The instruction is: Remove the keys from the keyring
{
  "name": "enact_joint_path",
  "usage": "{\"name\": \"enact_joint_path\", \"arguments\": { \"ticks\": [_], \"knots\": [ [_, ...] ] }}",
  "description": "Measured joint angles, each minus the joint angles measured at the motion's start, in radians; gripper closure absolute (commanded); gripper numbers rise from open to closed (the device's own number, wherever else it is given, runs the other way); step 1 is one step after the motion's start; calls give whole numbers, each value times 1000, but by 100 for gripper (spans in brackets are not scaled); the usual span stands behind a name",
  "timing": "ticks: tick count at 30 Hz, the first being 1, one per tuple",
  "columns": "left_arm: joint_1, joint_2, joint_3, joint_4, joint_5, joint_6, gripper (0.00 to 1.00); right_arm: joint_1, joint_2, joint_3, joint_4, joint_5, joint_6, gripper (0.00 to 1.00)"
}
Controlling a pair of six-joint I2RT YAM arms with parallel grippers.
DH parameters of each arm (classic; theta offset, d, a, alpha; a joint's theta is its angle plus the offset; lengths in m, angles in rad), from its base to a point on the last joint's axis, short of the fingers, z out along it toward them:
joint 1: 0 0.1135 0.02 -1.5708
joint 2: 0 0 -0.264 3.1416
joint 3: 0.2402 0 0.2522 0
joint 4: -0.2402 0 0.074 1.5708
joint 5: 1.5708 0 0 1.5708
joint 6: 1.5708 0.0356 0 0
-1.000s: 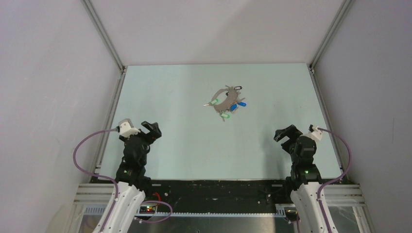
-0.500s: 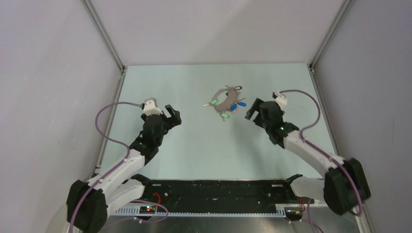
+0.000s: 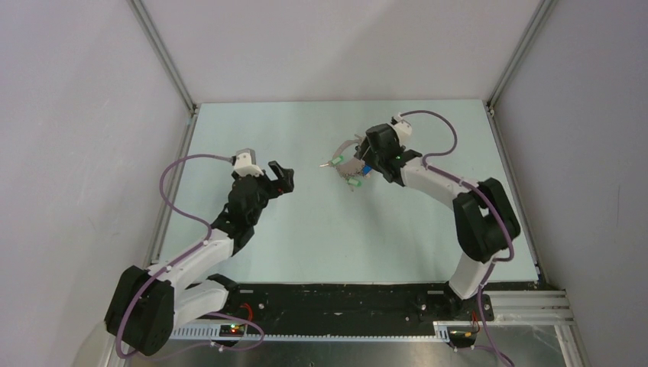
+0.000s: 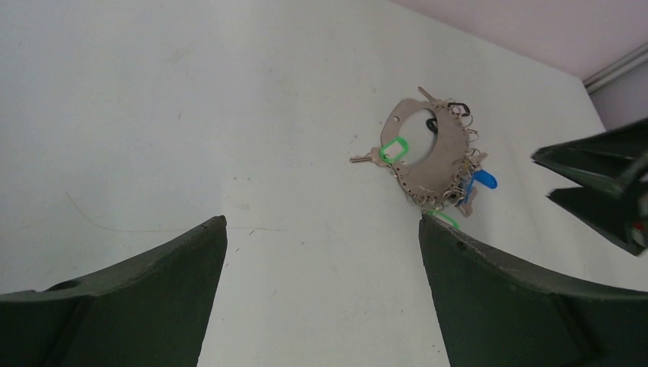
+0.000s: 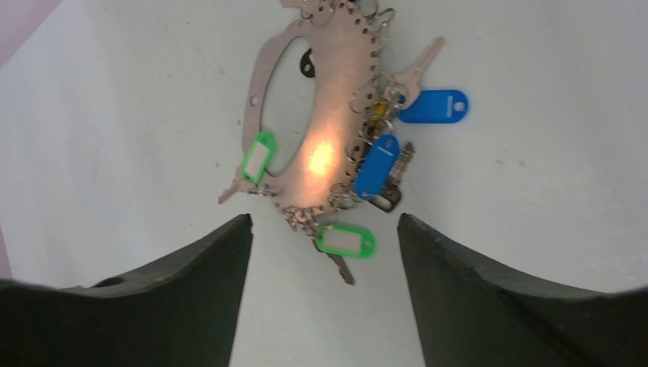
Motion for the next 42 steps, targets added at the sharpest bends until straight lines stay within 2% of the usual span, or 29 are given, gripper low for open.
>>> {"name": "enact_joint_path", "arguments": {
  "ticks": [5, 14, 19, 21, 22, 23, 24, 25, 33, 37, 42],
  "knots": [
    [0, 0, -17, 17, 0, 0, 2, 16, 89, 77, -48, 0, 64, 38],
    [0, 0, -18, 32, 3, -1, 2, 14, 195, 144, -119, -27, 189, 33],
    [0, 0, -18, 35, 4, -1, 2, 0, 258, 172, -144, -48, 254, 35],
    [0, 0, -18, 35, 5, -1, 2, -10, 283, 194, -160, -51, 272, 50],
    [0, 0, -18, 35, 6, -1, 2, -14, 299, 209, -164, -52, 278, 70],
    [0, 0, -18, 35, 8, -2, 2, -18, 315, 225, -168, -54, 287, 79],
    [0, 0, -18, 35, 8, -1, 2, -22, 328, 237, -171, -58, 290, 96],
    [0, -1, -18, 35, 8, -1, 2, -26, 337, 244, -172, -66, 296, 99],
    [0, -3, -18, 35, 12, -1, 2, -22, 322, 251, -209, -48, 273, 100],
    [0, 12, -18, 40, 37, -1, 2, 8, 224, 158, -204, -52, 207, 100],
    [0, 101, 4, 42, 116, -1, 2, 38, 75, 48, -184, -105, 94, 100]
  ]
}}
